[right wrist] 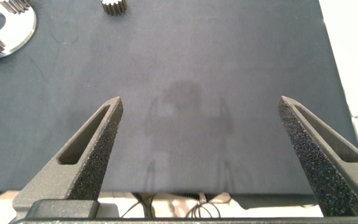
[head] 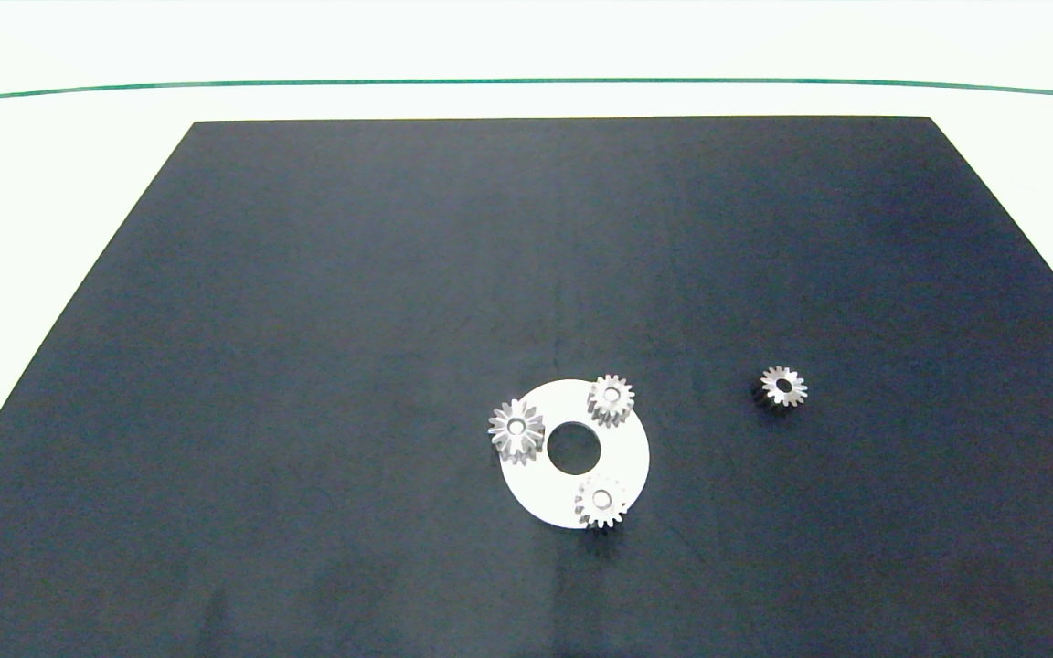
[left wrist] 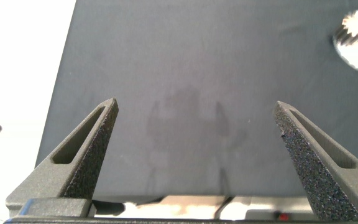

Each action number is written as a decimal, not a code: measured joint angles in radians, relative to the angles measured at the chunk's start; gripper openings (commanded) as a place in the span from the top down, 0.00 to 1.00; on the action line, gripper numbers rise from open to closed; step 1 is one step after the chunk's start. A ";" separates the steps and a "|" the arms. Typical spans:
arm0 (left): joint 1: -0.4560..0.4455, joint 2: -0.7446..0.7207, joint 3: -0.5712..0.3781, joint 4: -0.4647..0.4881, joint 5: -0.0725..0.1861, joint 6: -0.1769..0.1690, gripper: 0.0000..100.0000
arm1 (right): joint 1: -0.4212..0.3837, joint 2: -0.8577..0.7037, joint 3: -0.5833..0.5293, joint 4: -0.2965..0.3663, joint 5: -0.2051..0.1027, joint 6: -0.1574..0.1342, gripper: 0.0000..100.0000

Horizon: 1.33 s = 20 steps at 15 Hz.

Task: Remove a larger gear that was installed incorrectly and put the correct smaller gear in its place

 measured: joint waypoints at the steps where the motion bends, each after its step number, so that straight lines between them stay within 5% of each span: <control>1: 0.001 0.012 -0.014 0.011 0.000 0.012 0.00 | 0.000 0.017 -0.040 0.040 0.000 0.000 0.00; 7: -0.004 0.118 -0.038 0.021 -0.007 0.077 0.00 | 0.001 0.154 -0.187 0.157 -0.008 -0.026 0.00; 10: -0.019 0.184 -0.040 0.020 -0.055 0.100 0.00 | 0.006 0.240 -0.243 0.180 -0.007 -0.041 0.00; 15: -0.044 0.296 -0.045 0.017 -0.137 0.222 0.00 | 0.024 0.391 -0.288 0.182 0.000 -0.043 0.00; 20: -0.109 0.408 -0.057 -0.036 -0.148 0.265 0.00 | 0.064 0.519 -0.323 0.180 0.003 -0.045 0.00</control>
